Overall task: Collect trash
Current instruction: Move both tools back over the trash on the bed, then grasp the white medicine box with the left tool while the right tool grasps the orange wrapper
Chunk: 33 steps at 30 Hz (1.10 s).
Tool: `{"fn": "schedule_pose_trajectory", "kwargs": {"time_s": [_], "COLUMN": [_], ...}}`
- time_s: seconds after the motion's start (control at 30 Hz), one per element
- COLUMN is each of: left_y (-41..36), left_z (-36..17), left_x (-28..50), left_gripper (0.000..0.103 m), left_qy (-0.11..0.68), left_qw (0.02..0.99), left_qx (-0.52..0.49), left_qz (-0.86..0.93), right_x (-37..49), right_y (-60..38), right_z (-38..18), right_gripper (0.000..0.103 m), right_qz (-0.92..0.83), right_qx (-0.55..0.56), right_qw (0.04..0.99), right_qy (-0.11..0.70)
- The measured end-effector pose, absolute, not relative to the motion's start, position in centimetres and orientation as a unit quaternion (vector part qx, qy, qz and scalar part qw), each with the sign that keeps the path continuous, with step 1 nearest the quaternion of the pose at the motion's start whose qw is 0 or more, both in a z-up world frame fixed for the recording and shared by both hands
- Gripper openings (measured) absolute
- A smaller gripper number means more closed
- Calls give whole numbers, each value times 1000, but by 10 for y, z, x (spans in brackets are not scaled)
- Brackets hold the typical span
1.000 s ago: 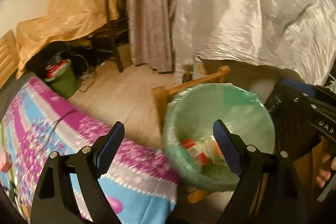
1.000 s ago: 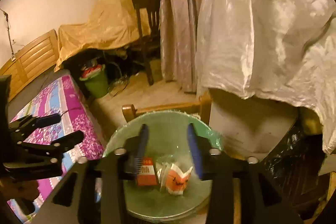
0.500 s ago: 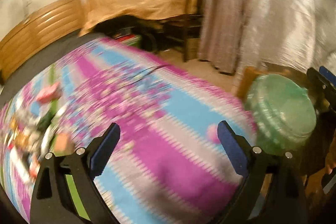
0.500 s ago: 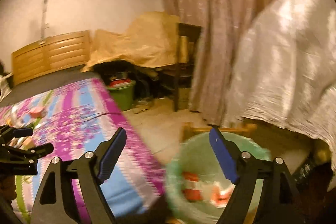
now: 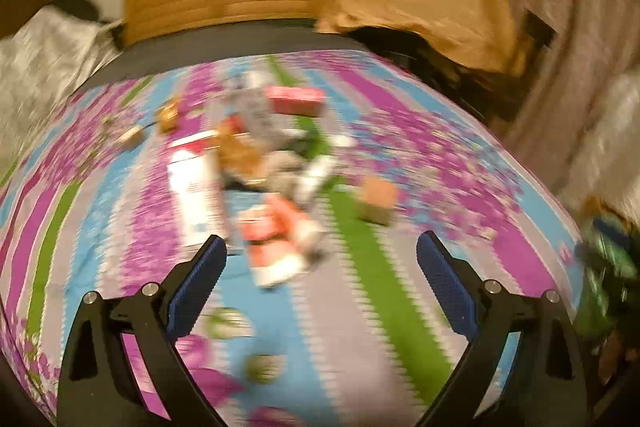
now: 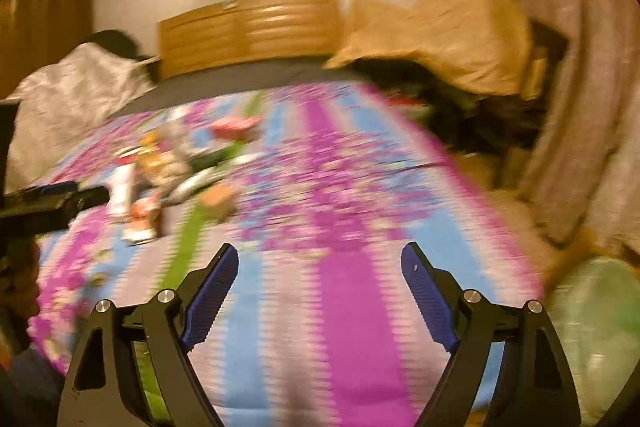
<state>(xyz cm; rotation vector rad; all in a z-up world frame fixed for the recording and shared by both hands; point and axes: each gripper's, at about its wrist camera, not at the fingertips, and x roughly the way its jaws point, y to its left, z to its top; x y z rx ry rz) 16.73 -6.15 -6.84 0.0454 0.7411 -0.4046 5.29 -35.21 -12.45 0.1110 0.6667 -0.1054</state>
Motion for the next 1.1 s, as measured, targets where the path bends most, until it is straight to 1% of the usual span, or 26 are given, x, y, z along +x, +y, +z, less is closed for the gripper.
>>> {"fn": "schedule_pose_trajectory", "kwargs": {"time_s": [0.13, 0.23, 0.3, 0.43, 0.5, 0.53, 0.63, 0.7, 0.73, 0.77, 0.8, 0.83, 0.9, 1.0, 1.1], "left_y": [-8, 11, 13, 6, 1, -2, -9, -9, -9, -9, -9, -8, -5, 5, 11], "left_z": [-72, -82, -88, -105, -113, -118, -132, -140, -143, -146, -150, -155, -156, -144, -138], "left_x": [205, 237, 251, 281, 294, 300, 318, 326, 329, 332, 334, 336, 332, 311, 287], "left_gripper": [93, 93, 93, 93, 93, 93, 93, 92, 91, 81, 64, 52, 49, 49, 49], "left_qy": [372, 388, 394, 411, 419, 421, 438, 448, 452, 458, 465, 475, 474, 449, 447], "left_qw": [915, 907, 903, 889, 886, 885, 878, 873, 870, 868, 864, 859, 861, 874, 878], "left_qx": [-30, -54, -58, -73, -65, -57, -41, -42, -44, -46, -47, -43, -38, -40, -36], "left_qz": [-154, -153, -159, -186, -191, -188, -188, -189, -189, -188, -188, -185, -181, -181, -169], "right_x": [102, 132, 157, 203, 215, 221, 241, 251, 257, 263, 265, 265, 259, 240, 227], "right_y": [-302, -275, -257, -235, -231, -229, -223, -225, -223, -222, -220, -220, -223, -230, -242], "right_z": [-144, -156, -168, -193, -201, -204, -216, -224, -230, -235, -240, -242, -242, -233, -226], "right_gripper": [84, 84, 81, 63, 60, 56, 54, 47, 39, 23, 13, 11, 11, 11, 11], "right_qz": [45, 103, 134, 154, 155, 155, 166, 165, 171, 172, 172, 170, 170, 166, 161], "right_qx": [84, 99, 118, 150, 153, 155, 165, 168, 176, 178, 176, 174, 179, 187, 199], "right_qw": [930, 917, 905, 883, 879, 878, 869, 864, 858, 854, 851, 851, 852, 855, 855], "right_qy": [356, 372, 385, 418, 424, 426, 435, 445, 452, 457, 464, 465, 462, 455, 451]}}
